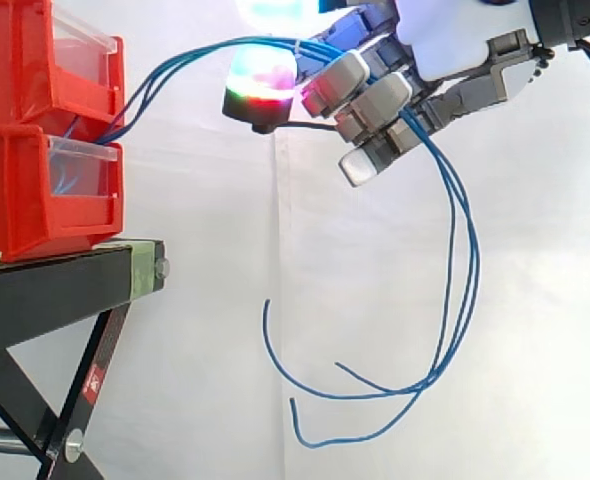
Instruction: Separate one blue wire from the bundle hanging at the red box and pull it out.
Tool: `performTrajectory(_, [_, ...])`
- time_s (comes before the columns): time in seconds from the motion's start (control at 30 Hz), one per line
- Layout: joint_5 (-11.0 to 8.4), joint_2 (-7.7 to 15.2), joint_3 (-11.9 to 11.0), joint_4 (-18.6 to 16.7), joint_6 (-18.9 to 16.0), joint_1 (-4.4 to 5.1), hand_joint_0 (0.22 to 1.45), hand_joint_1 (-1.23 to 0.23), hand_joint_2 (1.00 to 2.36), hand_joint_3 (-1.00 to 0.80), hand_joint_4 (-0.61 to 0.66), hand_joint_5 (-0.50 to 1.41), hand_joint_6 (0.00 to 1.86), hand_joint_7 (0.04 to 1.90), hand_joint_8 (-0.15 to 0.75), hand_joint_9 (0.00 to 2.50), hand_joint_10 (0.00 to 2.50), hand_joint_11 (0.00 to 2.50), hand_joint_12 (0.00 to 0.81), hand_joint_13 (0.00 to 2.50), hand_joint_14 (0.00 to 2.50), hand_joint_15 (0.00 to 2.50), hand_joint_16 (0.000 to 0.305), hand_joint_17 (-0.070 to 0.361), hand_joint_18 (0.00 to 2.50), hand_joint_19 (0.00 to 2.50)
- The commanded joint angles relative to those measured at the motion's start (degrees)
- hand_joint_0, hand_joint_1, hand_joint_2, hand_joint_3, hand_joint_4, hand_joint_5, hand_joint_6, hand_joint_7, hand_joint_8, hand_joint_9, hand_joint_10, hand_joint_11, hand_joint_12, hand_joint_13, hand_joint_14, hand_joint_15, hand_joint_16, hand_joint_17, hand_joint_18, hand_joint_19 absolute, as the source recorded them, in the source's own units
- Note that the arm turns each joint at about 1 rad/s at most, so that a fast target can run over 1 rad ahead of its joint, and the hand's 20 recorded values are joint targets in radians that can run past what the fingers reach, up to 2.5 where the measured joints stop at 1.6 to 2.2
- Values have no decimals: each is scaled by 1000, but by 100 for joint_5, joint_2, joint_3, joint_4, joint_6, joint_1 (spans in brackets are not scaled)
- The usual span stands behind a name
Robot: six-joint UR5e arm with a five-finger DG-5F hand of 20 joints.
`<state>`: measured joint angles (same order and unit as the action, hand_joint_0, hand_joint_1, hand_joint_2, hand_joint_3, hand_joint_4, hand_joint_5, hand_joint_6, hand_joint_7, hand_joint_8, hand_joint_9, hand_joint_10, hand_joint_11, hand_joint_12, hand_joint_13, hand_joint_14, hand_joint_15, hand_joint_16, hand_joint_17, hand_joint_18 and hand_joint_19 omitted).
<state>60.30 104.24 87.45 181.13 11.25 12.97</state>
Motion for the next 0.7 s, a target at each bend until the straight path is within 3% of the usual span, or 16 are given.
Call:
performTrajectory(0.0, [-9, 0, 0, 1, 0, -5, 615, -639, 1013, -337, 163, -213, 933, 856, 303, 839, 651, 1490, 393, 778, 836, 1418, 50, 112, 786, 793])
performTrajectory(0.47, [0, 0, 0, 1, 9, -5, 627, -737, 1018, -203, 80, -201, 943, 887, 306, 855, 668, 1481, 396, 767, 825, 1439, 49, 110, 793, 794])
performTrajectory(0.67, [9, 0, 0, 1, 9, 3, 629, -819, 1019, -169, 104, -207, 943, 891, 301, 846, 622, 1518, 399, 768, 754, 1491, 50, 112, 786, 784])
